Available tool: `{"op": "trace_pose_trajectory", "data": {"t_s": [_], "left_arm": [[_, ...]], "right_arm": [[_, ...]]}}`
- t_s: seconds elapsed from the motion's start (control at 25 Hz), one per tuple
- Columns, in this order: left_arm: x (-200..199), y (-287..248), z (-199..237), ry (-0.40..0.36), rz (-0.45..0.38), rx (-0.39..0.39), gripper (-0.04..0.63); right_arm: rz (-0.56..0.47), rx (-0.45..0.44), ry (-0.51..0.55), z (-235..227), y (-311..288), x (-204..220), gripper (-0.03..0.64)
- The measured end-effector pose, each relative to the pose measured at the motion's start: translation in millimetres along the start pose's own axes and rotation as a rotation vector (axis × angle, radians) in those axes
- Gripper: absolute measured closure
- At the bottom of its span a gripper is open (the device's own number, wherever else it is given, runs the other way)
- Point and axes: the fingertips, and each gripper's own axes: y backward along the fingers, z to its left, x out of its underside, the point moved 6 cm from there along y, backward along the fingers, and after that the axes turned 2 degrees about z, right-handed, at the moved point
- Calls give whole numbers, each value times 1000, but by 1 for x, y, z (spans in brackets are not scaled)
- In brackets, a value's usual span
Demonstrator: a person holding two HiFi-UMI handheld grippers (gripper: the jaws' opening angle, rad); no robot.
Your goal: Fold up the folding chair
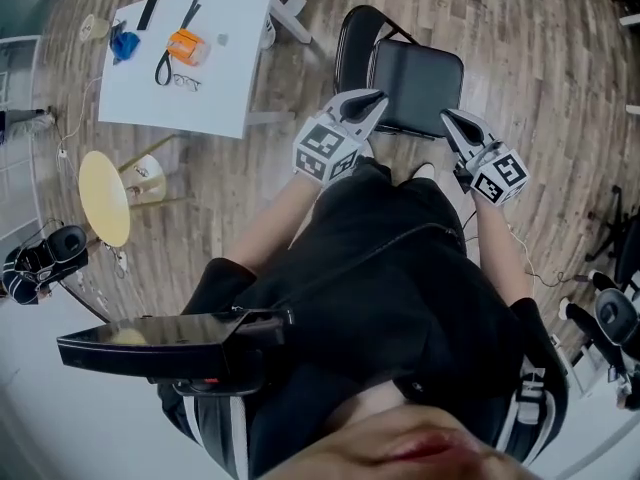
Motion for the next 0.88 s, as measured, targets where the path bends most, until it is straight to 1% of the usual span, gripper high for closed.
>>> {"op": "trace_pose_trajectory", "data": {"t_s": [0.12, 0.24, 0.28, 0.36, 0.48, 0.56, 0.68, 0.76, 0.84, 0.88], "left_arm": [[16, -7, 40, 61, 89, -31, 588], [35, -19, 74, 115, 196, -92, 579], [41, -23, 85, 132, 227, -114, 562], [56, -32, 107, 172, 286, -154, 502], [81, -41, 142, 236, 367, -217, 433], [98, -47, 161, 268, 403, -264, 402], [121, -61, 190, 300, 435, -301, 378], [134, -71, 205, 319, 456, -311, 356], [146, -80, 217, 326, 469, -327, 348], [151, -85, 222, 323, 473, -334, 347]], "right_arm": [[50, 25, -70, -27, -11, 16, 606], [106, 44, -145, -60, -16, 39, 604], [121, 51, -167, -73, -17, 49, 604], [160, 66, -206, -100, -21, 73, 604], [220, 86, -283, -143, -23, 122, 600], [252, 100, -351, -172, -19, 158, 563], [270, 129, -455, -223, -12, 216, 522], [263, 153, -552, -258, -7, 257, 499], [279, 184, -646, -293, 0, 301, 459], [298, 200, -683, -309, 3, 323, 451]]}}
